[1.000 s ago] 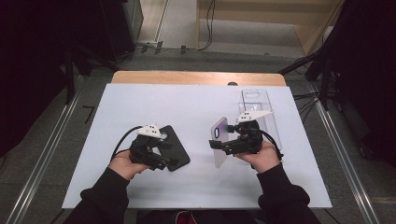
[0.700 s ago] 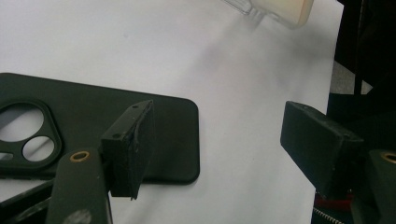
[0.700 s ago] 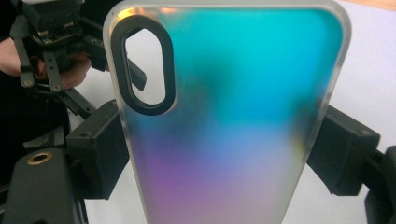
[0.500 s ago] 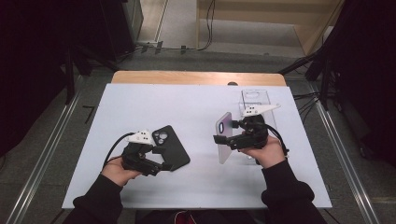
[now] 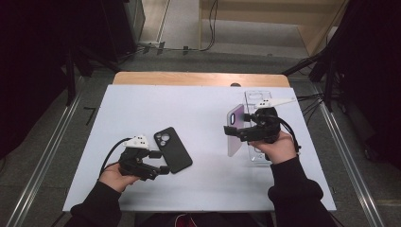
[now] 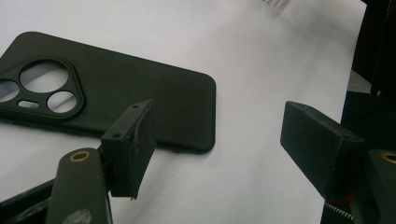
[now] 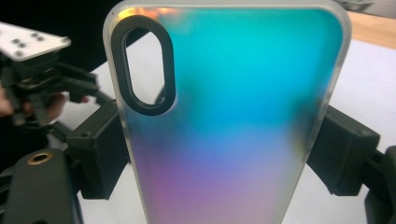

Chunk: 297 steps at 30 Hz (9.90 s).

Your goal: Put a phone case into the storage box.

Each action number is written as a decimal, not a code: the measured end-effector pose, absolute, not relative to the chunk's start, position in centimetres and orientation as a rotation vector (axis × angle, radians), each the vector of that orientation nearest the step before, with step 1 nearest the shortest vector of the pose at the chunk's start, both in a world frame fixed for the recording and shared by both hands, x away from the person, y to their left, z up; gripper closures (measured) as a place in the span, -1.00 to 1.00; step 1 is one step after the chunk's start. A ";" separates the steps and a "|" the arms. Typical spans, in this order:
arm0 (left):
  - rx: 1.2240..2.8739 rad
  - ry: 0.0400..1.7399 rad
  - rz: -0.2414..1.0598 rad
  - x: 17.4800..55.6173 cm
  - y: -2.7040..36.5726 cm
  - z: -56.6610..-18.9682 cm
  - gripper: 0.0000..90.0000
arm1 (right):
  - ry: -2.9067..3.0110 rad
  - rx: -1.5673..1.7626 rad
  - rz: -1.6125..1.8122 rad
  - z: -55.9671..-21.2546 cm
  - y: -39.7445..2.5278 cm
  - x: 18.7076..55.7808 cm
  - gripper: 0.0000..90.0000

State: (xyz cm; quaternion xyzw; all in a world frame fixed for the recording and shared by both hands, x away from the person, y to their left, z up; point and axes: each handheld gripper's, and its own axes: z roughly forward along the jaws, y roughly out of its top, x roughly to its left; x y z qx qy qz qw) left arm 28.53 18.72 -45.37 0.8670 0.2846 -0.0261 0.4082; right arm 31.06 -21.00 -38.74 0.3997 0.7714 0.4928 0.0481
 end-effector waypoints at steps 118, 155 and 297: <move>2.166 0.767 -0.064 28.9 19.6 -45.8 -0.40 | 1.676 1.771 1.035 -44.9 -27.7 46.8 -0.68; 2.164 0.766 -0.067 28.8 19.5 -45.8 -0.40 | 1.717 1.690 0.991 -46.4 -26.2 47.6 -0.77; 2.101 0.852 -0.128 30.3 20.3 -45.0 -0.40 | 2.555 1.135 1.441 -44.9 -20.3 27.5 -0.73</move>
